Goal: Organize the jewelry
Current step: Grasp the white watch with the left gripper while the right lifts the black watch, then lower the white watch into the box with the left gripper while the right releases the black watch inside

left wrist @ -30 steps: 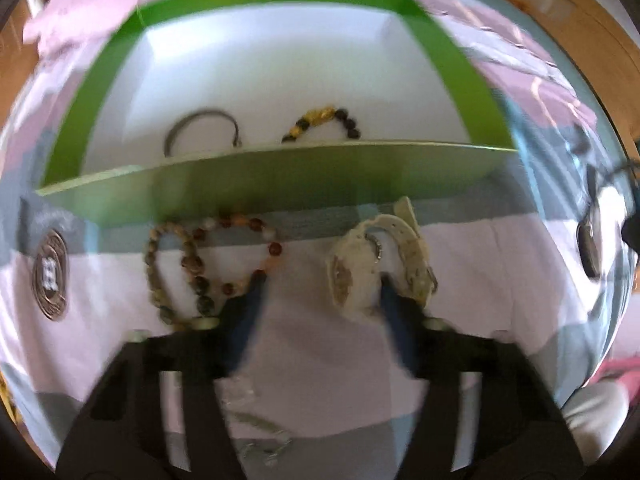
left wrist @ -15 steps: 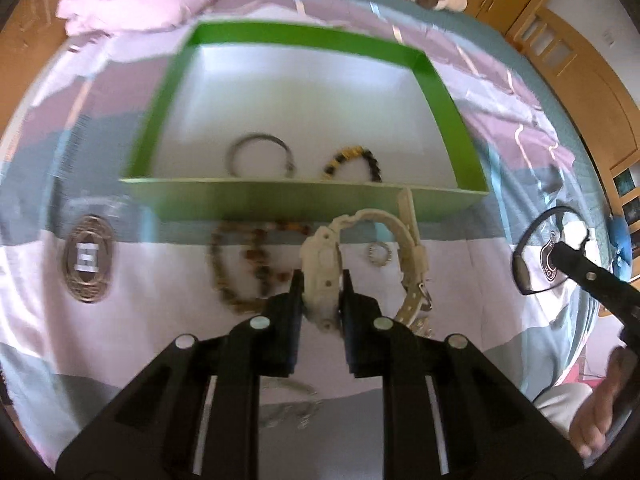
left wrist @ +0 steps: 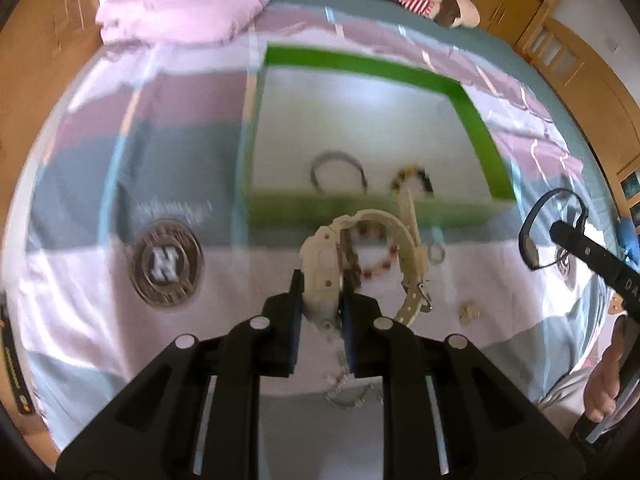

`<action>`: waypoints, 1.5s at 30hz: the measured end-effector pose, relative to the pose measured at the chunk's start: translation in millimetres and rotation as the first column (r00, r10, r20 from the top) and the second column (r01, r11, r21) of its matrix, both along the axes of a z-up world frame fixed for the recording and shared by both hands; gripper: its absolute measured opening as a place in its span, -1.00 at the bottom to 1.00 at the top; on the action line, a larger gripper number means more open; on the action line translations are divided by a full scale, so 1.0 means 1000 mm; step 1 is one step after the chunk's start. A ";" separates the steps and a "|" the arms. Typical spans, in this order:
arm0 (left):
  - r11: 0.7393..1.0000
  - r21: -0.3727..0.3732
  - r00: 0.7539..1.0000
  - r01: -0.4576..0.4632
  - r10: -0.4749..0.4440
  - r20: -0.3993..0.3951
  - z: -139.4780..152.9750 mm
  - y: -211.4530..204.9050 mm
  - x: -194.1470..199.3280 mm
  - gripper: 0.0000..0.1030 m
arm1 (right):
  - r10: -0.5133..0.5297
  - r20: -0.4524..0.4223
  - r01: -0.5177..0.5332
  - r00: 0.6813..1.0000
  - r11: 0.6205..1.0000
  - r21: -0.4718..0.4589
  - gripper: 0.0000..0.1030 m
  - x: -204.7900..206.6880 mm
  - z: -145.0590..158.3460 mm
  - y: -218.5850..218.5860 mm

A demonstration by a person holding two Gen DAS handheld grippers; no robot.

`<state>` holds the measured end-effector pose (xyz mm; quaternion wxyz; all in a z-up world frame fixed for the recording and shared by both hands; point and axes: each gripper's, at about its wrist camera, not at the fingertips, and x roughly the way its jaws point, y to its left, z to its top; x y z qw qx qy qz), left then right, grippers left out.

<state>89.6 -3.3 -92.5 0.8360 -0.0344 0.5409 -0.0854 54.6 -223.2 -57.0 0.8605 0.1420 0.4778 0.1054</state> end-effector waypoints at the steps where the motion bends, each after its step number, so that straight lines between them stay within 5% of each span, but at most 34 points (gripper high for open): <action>1: 1.000 0.016 1.000 -0.002 0.002 0.005 0.008 0.001 0.010 -0.67 | -0.001 0.005 0.001 1.000 1.000 0.007 -0.59 0.005 0.005 0.001; 4: 1.000 0.031 1.000 -0.001 0.001 -0.008 0.016 -0.002 0.041 -0.67 | 0.031 0.020 -0.032 0.999 0.998 0.049 -0.59 0.037 0.017 0.014; 9: 0.998 0.060 0.999 -0.009 0.011 -0.034 0.007 -0.004 0.093 -0.67 | 0.041 -0.056 -0.044 0.998 0.998 -0.042 -0.60 0.096 0.006 0.042; 17: 0.998 0.051 0.998 0.030 -0.026 -0.063 -0.033 -0.023 0.162 -0.67 | 0.043 -0.099 -0.048 0.994 0.998 -0.051 -0.60 0.162 -0.044 0.047; 27: 0.993 0.106 0.992 0.056 -0.044 -0.116 -0.073 -0.047 0.184 -0.66 | 0.045 -0.130 -0.061 0.990 0.991 -0.122 -0.59 0.172 -0.087 0.052; 31: 0.992 0.116 0.993 0.041 -0.028 -0.115 -0.068 -0.048 0.180 -0.26 | 0.027 -0.141 -0.050 0.990 0.986 -0.158 -0.57 0.171 -0.086 0.050; 33: 0.997 0.077 0.995 0.029 -0.022 -0.099 -0.054 -0.049 0.176 0.14 | 0.018 -0.147 -0.046 0.989 0.980 -0.192 -0.39 0.168 -0.083 0.050; 34: 0.997 0.081 0.997 0.016 -0.010 -0.076 -0.046 -0.048 0.175 0.56 | 0.030 -0.143 -0.056 0.989 0.982 -0.180 -0.30 0.165 -0.081 0.050; 36: 0.995 0.104 1.000 -0.005 0.006 -0.012 -0.023 -0.046 0.165 0.63 | 0.036 -0.135 -0.059 0.990 0.983 -0.173 -0.16 0.158 -0.073 0.050; 38: 0.996 0.095 1.000 0.001 -0.001 0.008 -0.006 -0.044 0.155 0.67 | 0.009 -0.104 -0.031 0.995 0.978 -0.206 0.33 0.149 -0.061 0.048; 45: 0.997 0.078 0.994 -0.002 -0.006 0.108 0.039 -0.023 0.080 0.93 | -0.015 -0.034 0.009 0.999 0.988 -0.152 0.52 0.091 -0.016 0.030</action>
